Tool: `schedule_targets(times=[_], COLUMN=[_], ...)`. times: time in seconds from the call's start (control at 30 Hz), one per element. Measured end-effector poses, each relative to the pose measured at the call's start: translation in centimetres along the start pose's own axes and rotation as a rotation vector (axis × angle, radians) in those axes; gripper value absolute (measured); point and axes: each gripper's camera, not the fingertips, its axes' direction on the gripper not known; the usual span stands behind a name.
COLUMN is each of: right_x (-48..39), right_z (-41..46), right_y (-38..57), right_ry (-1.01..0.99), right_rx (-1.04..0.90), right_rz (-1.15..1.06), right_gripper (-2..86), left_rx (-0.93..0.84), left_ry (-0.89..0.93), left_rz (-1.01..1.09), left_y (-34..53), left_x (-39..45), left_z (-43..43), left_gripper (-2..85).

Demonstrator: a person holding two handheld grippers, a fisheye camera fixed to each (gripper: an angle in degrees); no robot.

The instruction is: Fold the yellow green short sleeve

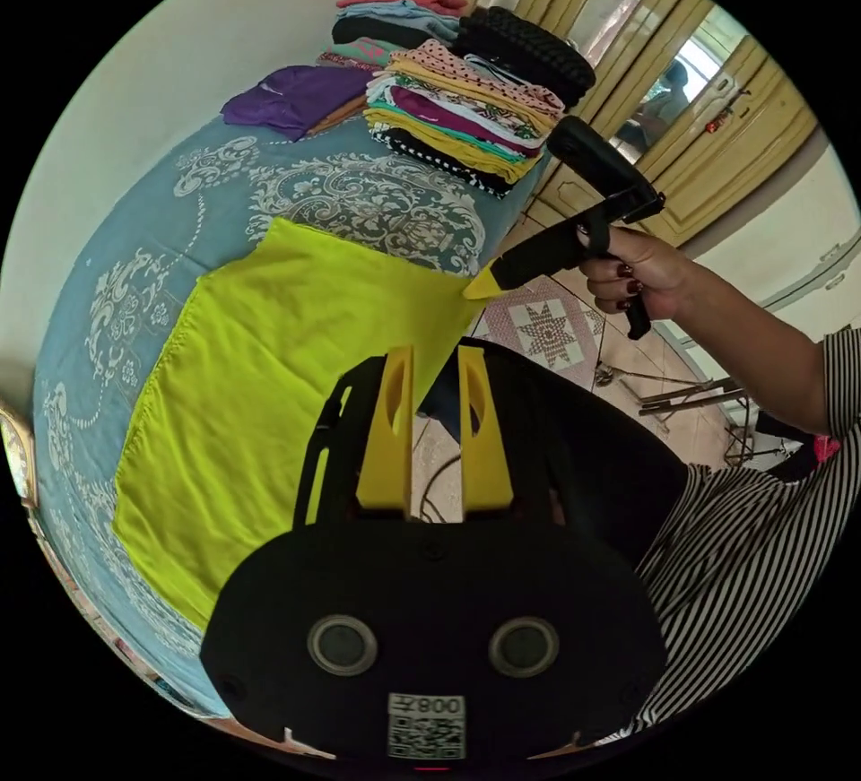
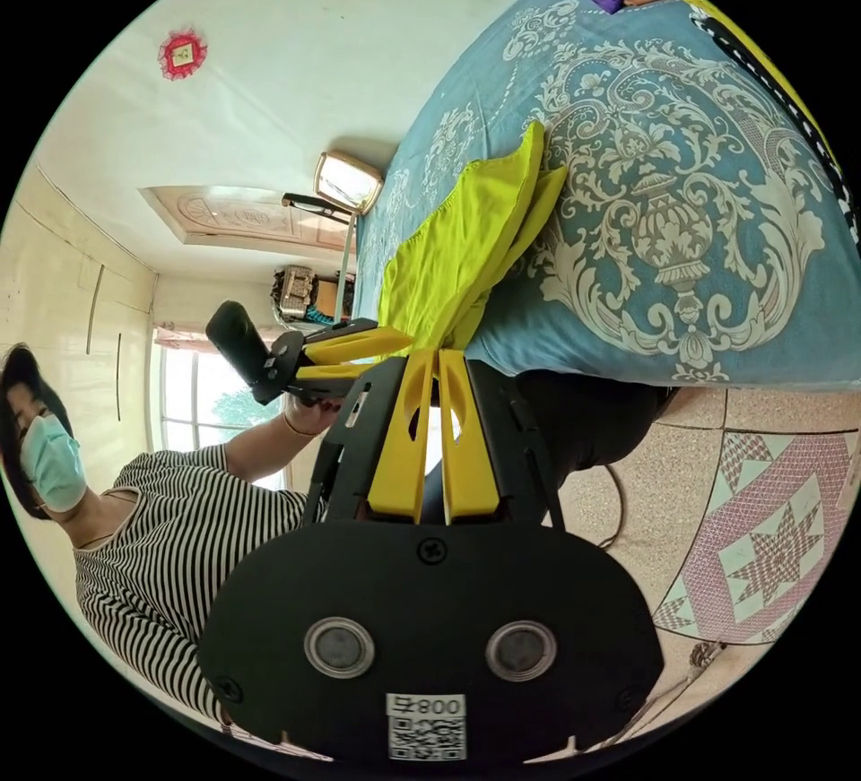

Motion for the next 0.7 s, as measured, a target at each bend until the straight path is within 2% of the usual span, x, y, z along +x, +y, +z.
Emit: schedule_targets(times=[0.27, 0.5, 0.57, 0.7], right_x=[1.0, 1.9, 2.0, 2.5], right_z=[0.5, 1.0, 1.6, 1.8], right_y=[-0.2, -1.1, -1.6, -2.3], right_ry=[-0.047, -0.075, -0.084, -0.109], right_rx=[0.0, 0.004, -0.012, -0.02], right_rz=[0.001, 0.009, 0.002, -0.009], right_gripper=[0.6, 0.6, 0.6, 0.6], left_rx=[-0.117, -0.131, -0.127, -0.095], left_ry=[-0.237, -0.274, -0.312, -0.247], left_rz=[0.163, 0.17, 0.141, 0.08], left_y=[-12.8, -18.7, -20.5, -22.6], left_x=[9.6, 13.1, 13.6, 12.9], left_z=[3.4, 4.1, 4.0, 3.1], left_gripper=[8.8, 6.7, 3.7, 2.0])
